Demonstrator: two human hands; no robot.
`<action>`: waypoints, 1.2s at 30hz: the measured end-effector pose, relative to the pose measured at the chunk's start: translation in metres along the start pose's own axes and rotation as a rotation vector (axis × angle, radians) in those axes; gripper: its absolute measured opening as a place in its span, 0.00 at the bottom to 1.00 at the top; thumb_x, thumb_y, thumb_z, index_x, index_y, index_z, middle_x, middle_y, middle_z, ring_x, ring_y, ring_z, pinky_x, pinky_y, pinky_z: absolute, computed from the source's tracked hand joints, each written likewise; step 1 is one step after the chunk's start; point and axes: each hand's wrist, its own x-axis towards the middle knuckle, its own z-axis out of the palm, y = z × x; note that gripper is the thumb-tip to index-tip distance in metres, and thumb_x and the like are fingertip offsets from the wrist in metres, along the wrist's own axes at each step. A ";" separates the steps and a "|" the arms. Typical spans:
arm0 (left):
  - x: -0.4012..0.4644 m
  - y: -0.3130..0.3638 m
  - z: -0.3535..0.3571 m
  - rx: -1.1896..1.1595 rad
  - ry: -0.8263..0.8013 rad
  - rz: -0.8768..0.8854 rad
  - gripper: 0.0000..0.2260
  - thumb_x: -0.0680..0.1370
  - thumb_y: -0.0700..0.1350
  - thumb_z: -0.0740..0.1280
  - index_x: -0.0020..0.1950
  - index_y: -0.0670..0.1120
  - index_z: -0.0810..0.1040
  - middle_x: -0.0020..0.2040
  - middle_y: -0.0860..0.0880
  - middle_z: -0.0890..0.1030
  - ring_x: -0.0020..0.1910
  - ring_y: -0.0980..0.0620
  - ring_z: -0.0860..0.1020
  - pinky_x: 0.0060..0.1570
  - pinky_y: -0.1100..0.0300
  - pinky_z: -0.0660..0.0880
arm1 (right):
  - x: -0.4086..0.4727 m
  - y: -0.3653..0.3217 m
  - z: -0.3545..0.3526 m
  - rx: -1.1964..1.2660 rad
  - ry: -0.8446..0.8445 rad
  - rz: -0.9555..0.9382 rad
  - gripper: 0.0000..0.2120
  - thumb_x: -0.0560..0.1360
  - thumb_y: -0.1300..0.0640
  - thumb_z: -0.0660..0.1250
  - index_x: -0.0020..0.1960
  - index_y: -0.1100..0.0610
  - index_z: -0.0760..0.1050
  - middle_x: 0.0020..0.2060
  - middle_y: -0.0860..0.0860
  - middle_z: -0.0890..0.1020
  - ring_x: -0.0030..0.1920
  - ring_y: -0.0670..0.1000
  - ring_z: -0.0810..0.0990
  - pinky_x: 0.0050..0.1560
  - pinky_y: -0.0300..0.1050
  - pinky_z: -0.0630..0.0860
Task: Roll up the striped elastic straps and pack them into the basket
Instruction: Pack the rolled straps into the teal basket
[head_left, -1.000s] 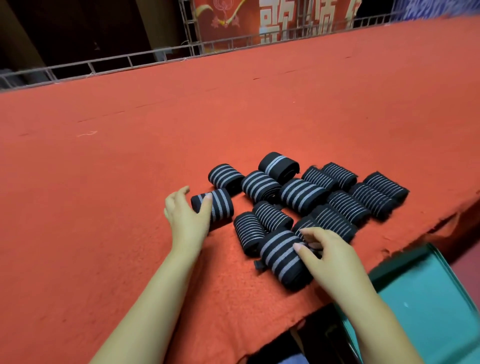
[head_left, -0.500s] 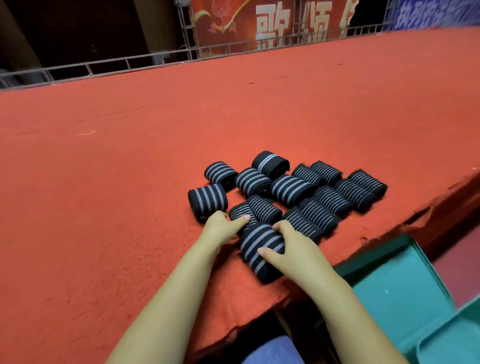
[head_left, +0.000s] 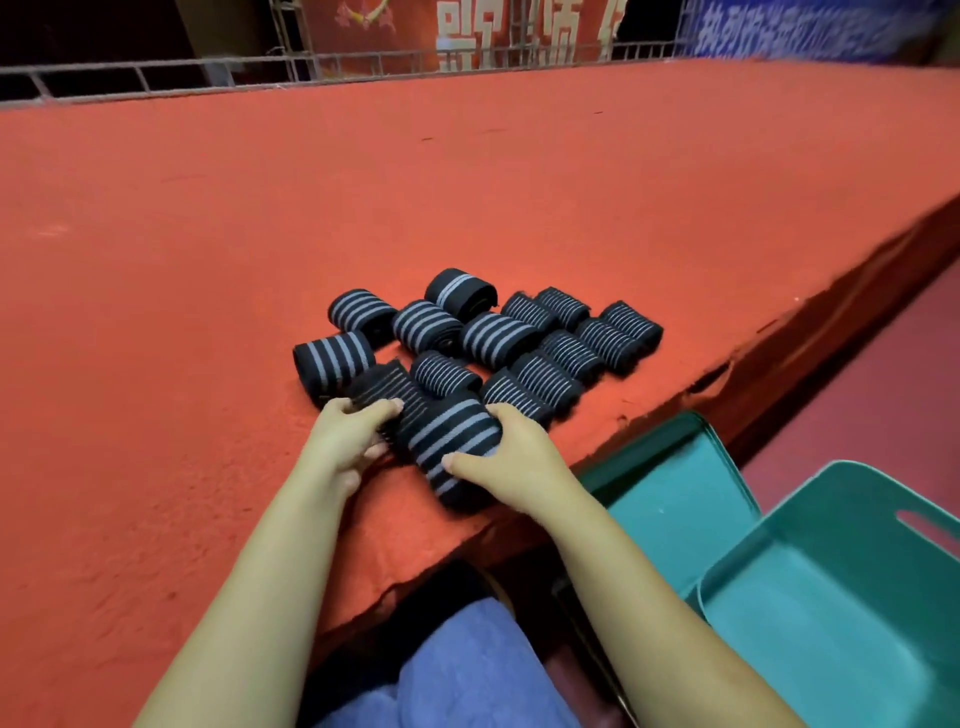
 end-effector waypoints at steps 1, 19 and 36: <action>-0.007 -0.001 0.001 -0.035 -0.012 0.008 0.08 0.77 0.36 0.68 0.42 0.44 0.70 0.34 0.49 0.72 0.21 0.59 0.66 0.23 0.66 0.64 | -0.004 0.005 -0.003 0.109 0.020 0.027 0.24 0.66 0.53 0.77 0.59 0.55 0.73 0.52 0.49 0.81 0.53 0.50 0.80 0.55 0.46 0.76; -0.108 -0.042 0.163 -0.073 -0.644 -0.106 0.13 0.77 0.35 0.67 0.61 0.38 0.72 0.54 0.42 0.83 0.46 0.49 0.83 0.43 0.59 0.81 | -0.118 0.179 -0.178 1.104 0.686 0.169 0.11 0.74 0.68 0.62 0.54 0.62 0.76 0.43 0.51 0.86 0.45 0.48 0.84 0.43 0.40 0.81; -0.117 -0.113 0.252 0.052 -0.722 -0.306 0.15 0.76 0.34 0.69 0.61 0.42 0.73 0.56 0.43 0.83 0.55 0.44 0.82 0.56 0.47 0.79 | -0.045 0.391 -0.161 1.191 0.612 0.861 0.16 0.75 0.63 0.67 0.62 0.62 0.74 0.47 0.60 0.83 0.46 0.58 0.81 0.53 0.55 0.76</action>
